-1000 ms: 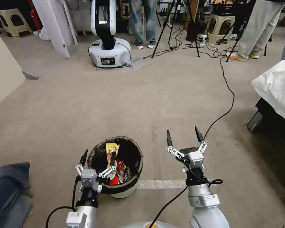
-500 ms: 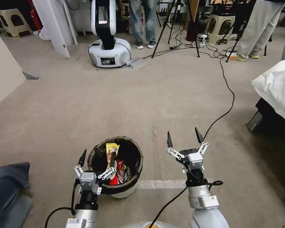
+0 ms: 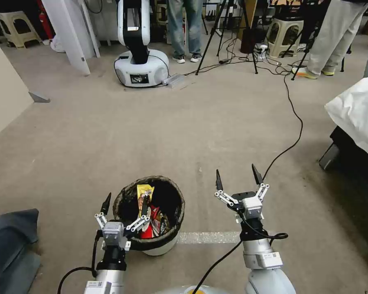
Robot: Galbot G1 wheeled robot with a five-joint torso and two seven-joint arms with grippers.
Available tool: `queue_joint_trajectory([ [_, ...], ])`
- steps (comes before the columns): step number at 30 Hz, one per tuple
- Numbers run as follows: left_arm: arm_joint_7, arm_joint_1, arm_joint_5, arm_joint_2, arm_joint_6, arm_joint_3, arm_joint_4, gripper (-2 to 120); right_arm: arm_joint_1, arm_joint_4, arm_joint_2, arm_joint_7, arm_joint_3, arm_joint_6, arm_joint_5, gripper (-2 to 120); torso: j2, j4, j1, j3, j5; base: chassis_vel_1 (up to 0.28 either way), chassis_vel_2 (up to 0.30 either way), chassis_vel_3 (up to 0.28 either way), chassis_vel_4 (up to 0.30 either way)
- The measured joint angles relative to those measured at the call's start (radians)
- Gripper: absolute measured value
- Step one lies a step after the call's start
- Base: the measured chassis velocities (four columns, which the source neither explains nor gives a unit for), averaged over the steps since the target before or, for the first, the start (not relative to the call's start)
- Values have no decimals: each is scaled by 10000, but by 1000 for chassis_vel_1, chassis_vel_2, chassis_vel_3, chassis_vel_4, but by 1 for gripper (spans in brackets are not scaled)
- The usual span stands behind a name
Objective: Pick up the trash bin, then pick up the garbage from the floor and place it into the trash bin.
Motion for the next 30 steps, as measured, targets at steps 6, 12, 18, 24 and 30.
queue_joint_trajectory([
  [6,-3,0,-6,1,9,-1,0,100,1,0,0,0,-1,0,1,100,0,0,0,0,0,0,0,0,0],
  [12,-6,1,-12,0,16,-1,-1,100,1,0,-1,0,-2,0,3,100,0,0,0,0,0,0,0,0,0],
  [18,-7,1,-16,0,20,0,-3,100,1,0,-1,-1,-2,0,5,100,0,0,0,0,0,0,0,0,0],
  [24,-7,1,-17,1,26,-1,-6,100,1,0,-1,-6,-2,0,8,100,0,0,0,0,0,0,0,0,0],
  [30,-7,1,-18,0,28,-1,-8,100,1,0,-1,-8,-2,2,9,100,0,0,0,0,0,0,0,0,0],
])
